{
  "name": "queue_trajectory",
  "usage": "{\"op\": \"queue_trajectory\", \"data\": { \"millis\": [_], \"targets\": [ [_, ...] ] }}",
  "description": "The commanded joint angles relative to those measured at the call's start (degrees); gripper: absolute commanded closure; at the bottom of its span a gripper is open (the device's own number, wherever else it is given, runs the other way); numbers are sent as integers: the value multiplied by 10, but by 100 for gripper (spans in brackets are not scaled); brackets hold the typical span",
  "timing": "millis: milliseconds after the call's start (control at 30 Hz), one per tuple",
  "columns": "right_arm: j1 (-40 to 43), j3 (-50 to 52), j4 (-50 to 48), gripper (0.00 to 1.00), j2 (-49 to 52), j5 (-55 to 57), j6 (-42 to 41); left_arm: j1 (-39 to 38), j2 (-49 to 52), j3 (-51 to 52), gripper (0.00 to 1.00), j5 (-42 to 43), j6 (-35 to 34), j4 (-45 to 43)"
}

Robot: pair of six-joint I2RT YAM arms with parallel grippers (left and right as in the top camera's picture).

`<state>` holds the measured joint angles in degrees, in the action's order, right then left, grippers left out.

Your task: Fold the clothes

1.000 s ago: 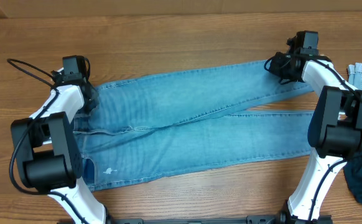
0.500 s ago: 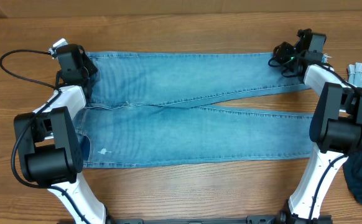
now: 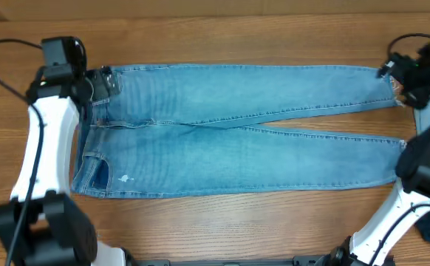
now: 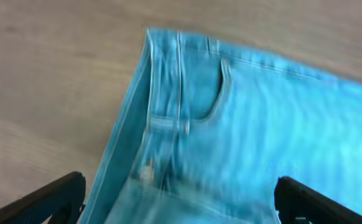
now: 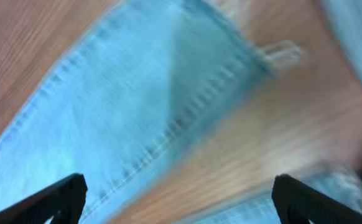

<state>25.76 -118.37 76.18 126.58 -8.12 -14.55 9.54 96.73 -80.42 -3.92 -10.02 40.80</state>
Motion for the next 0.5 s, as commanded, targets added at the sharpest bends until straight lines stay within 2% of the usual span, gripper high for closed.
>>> {"op": "queue_trajectory", "data": {
  "millis": [0,67,233,367,467],
  "targets": [
    [50,-10,75,0,-19,3,-22,7,-24,-5,0,27,5,132],
    [81,-9,115,0,-19,3,-15,6,-24,2,0,29,6,187],
    [129,-9,166,0,-70,3,-11,7,-26,5,0,43,9,222],
    [131,-6,190,0,-188,-1,-6,7,-31,5,0,67,22,225],
    [129,48,187,0,-275,-31,9,7,-31,5,0,97,28,236]
  ]
}}
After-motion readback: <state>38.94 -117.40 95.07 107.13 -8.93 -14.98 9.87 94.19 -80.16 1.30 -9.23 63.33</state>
